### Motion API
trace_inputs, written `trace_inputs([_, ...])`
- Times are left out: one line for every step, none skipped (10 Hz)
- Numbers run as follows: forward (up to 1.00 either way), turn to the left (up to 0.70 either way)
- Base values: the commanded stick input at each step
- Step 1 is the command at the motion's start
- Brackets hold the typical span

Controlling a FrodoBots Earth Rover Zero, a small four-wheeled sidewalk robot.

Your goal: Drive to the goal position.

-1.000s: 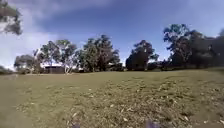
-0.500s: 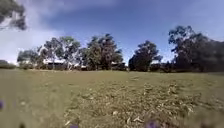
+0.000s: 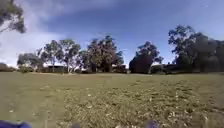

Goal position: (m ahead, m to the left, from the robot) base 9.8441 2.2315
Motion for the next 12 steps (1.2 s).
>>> trace_inputs([0.70, 0.00])
trace_inputs([0.70, 0.00])
trace_inputs([0.70, 0.00])
trace_inputs([0.70, 0.00])
trace_inputs([0.70, 0.00])
trace_inputs([0.70, 0.00])
trace_inputs([0.70, 0.00])
trace_inputs([0.70, 0.00])
trace_inputs([0.70, 0.00])
trace_inputs([0.70, 0.00])
trace_inputs([0.70, 0.00])
trace_inputs([0.70, 0.00])
